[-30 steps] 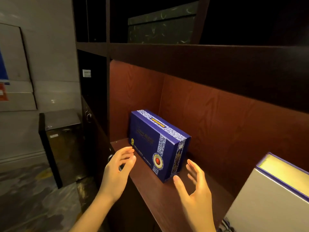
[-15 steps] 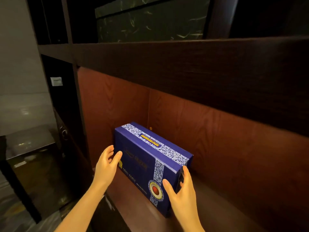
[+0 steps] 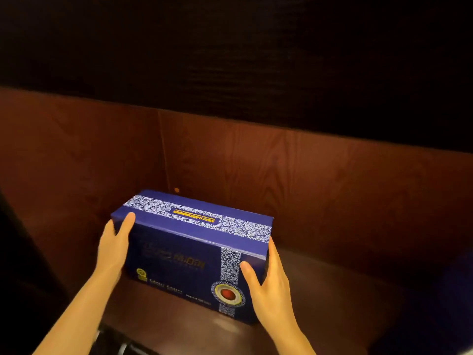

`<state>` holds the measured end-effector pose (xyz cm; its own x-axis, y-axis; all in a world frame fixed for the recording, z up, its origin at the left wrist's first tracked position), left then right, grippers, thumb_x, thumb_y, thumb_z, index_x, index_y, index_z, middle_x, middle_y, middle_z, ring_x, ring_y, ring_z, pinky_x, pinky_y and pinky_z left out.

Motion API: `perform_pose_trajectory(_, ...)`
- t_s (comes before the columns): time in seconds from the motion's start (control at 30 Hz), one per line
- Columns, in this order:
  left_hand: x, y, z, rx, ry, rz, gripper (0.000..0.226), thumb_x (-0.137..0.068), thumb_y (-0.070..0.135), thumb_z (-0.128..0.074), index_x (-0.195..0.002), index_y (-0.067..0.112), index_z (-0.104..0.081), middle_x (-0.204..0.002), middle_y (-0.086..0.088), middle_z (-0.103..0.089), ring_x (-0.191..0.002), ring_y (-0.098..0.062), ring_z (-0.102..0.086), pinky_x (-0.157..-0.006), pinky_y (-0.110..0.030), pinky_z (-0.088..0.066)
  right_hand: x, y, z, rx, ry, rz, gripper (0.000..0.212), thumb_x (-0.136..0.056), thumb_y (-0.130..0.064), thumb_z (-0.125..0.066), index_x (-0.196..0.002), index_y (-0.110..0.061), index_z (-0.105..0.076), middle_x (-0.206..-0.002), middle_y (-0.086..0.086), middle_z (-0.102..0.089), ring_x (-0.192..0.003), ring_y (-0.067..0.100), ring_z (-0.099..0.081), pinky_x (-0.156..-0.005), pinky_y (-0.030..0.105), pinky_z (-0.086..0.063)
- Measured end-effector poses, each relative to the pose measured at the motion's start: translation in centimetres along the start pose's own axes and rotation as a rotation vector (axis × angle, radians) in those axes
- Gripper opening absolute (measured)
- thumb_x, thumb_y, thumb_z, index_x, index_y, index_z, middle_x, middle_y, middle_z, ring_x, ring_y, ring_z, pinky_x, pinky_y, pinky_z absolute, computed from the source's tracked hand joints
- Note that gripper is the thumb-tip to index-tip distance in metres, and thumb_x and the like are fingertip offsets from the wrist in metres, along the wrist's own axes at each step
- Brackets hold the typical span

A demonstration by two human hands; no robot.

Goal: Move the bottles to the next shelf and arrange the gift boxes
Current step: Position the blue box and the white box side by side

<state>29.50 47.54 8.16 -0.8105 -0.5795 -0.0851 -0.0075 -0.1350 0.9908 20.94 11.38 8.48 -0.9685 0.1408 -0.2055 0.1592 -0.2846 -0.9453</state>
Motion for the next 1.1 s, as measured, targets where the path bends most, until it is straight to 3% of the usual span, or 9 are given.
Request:
perform_pose_trajectory(0.1,-0.4,-0.3,0.0,0.041,-0.019,-0.008,0.06,-0.086,0.059,-0.063,-0.132,0.02,-0.058,-0.131,-0.007,-0.061,-0.109,-0.024,-0.058,-0.087,-0.043,-0.046,0.2,-0.5,-0.1,0.034,0.016,0.014,0.077,-0.091,-0.048,-0.063,-0.157,-0.039,-0.026,-0.149,-0.018,-0.049,-0.129,-0.009,-0.049,-0.093,0.012,-0.051)
perform_pose_trajectory(0.27,-0.3,-0.3,0.4,0.075,-0.063,0.02,0.061,-0.081,0.061,-0.067,-0.127,0.021,-0.061,-0.127,-0.004,-0.065,-0.112,-0.026,-0.062,-0.096,-0.053,-0.05,0.5,-1.0,-0.3,0.083,0.03,0.043,0.071,-0.097,-0.039,-0.06,-0.158,-0.037,-0.023,-0.15,-0.016,-0.049,-0.135,-0.002,-0.047,-0.104,0.018,-0.047)
perform_pose_trajectory(0.4,-0.1,-0.2,0.4,0.022,-0.075,-0.022,0.052,-0.085,0.058,-0.066,-0.122,0.021,-0.06,-0.118,0.001,-0.062,-0.098,-0.016,-0.061,-0.078,-0.035,-0.048,0.8,-1.0,-0.3,0.099,0.058,0.046,0.068,-0.099,-0.035,-0.059,-0.157,-0.038,-0.023,-0.148,-0.015,-0.051,-0.134,0.0,-0.049,-0.108,0.027,-0.047)
perform_pose_trajectory(0.53,0.7,-0.4,-0.5,-0.012,-0.155,-0.057,0.044,-0.086,0.058,-0.066,-0.115,0.025,-0.06,-0.109,0.006,-0.064,-0.099,-0.018,-0.062,-0.077,-0.04,-0.05,1.5,0.0,1.7,0.122,0.125,0.034,0.061,-0.099,-0.034,-0.06,-0.147,-0.051,-0.027,-0.139,-0.023,-0.055,-0.124,-0.013,-0.051,-0.093,0.005,-0.045)
perform_pose_trajectory(0.67,2.3,-0.1,-2.2,-0.017,-0.23,-0.099,0.04,-0.087,0.055,-0.068,-0.115,0.029,-0.058,-0.113,0.003,-0.063,-0.1,-0.019,-0.062,-0.079,-0.042,-0.048,2.9,0.8,4.5,0.126,0.155,0.014,0.057,-0.095,-0.043,-0.06,-0.142,-0.054,-0.028,-0.134,-0.027,-0.055,-0.122,-0.011,-0.054,-0.095,0.018,-0.053)
perform_pose_trajectory(0.77,3.8,0.1,-3.5,-0.012,-0.28,-0.114,0.042,-0.087,0.054,-0.068,-0.123,0.035,-0.057,-0.121,0.001,-0.062,-0.109,-0.025,-0.061,-0.086,-0.045,-0.049,3.7,1.0,6.5,0.147,0.18,0.031,0.06,-0.09,-0.051,-0.057,-0.144,-0.048,-0.031,-0.132,-0.028,-0.055,-0.121,-0.012,-0.054,-0.087,0.006,-0.048)
perform_pose_trajectory(0.87,5.4,0.2,-4.7,-0.019,-0.328,-0.138,0.051,-0.079,0.065,-0.069,-0.121,0.036,-0.061,-0.119,0.001,-0.065,-0.109,-0.027,-0.062,-0.089,-0.049,-0.05,4.8,1.5,8.6,0.148,0.21,0.002,0.054,-0.094,-0.044,-0.06,-0.141,-0.048,-0.034,-0.13,-0.031,-0.055,-0.12,-0.009,-0.056,-0.085,0.004,-0.048)
perform_pose_trajectory(0.97,6.9,0.4,-5.8,-0.04,-0.352,-0.152,0.067,-0.066,0.081,-0.065,-0.117,0.038,-0.062,-0.116,0.003,-0.067,-0.106,-0.026,-0.063,-0.091,-0.054,-0.051,6.0,1.7,10.8,0.169,0.222,-0.001,0.056,-0.099,-0.032,-0.061,-0.143,-0.05,-0.031,-0.134,-0.025,-0.059,-0.122,-0.006,-0.057,-0.094,0.011,-0.049)
perform_pose_trajectory(1.1,9.0,0.7,-7.4,-0.033,-0.401,-0.13,0.054,-0.062,0.087,-0.063,-0.098,0.047,-0.063,-0.114,0.004,-0.067,-0.104,-0.026,-0.063,-0.089,-0.057,-0.053,7.2,1.8,13.2,0.172,0.219,-0.01,0.059,-0.1,-0.029,-0.059,-0.146,-0.049,-0.028,-0.137,-0.025,-0.057,-0.124,-0.007,-0.055,-0.099,0.015,-0.048)
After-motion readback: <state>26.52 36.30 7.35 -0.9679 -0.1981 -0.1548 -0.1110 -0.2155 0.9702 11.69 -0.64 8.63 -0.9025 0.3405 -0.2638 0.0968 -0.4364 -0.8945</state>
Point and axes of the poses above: each hand's wrist, its own x-axis away from the middle knuckle, its own z-axis out of the back of the hand, y = z × x, the point moved 4 cm from there along -x, towards the middle knuckle
